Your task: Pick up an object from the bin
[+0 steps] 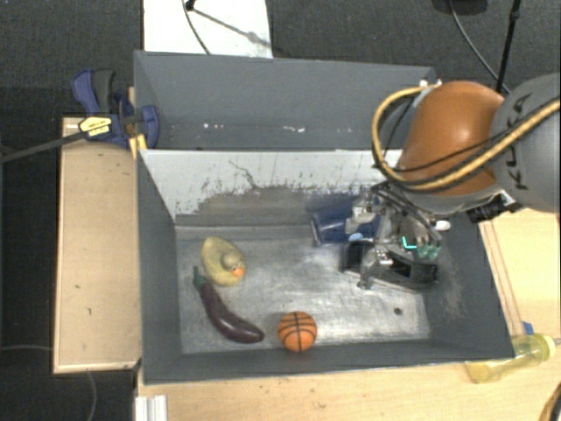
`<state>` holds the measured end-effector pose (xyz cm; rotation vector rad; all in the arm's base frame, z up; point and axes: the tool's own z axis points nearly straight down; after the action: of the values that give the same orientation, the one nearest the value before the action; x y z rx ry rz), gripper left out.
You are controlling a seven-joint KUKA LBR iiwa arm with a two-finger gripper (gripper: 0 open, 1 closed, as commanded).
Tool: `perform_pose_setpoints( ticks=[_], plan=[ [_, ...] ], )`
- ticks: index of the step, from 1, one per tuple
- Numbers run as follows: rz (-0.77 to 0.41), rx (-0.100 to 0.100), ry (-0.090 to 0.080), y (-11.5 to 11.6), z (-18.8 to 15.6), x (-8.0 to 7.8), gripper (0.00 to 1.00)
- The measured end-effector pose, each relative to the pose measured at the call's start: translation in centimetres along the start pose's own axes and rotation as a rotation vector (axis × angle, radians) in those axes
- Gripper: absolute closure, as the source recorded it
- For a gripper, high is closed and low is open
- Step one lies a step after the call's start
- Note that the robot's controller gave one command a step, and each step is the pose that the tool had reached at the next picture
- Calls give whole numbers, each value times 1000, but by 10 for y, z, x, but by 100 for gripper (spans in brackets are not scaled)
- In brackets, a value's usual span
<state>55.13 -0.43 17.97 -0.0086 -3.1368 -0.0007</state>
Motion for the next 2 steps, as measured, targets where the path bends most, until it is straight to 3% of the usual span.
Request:
perform_pose_setpoints(
  ticks=[1, 2],
  plan=[
    [0, 0, -8, 0, -4, -2, 0],
    [79, -1, -10, -35, 47, -12, 0]
  ],
)
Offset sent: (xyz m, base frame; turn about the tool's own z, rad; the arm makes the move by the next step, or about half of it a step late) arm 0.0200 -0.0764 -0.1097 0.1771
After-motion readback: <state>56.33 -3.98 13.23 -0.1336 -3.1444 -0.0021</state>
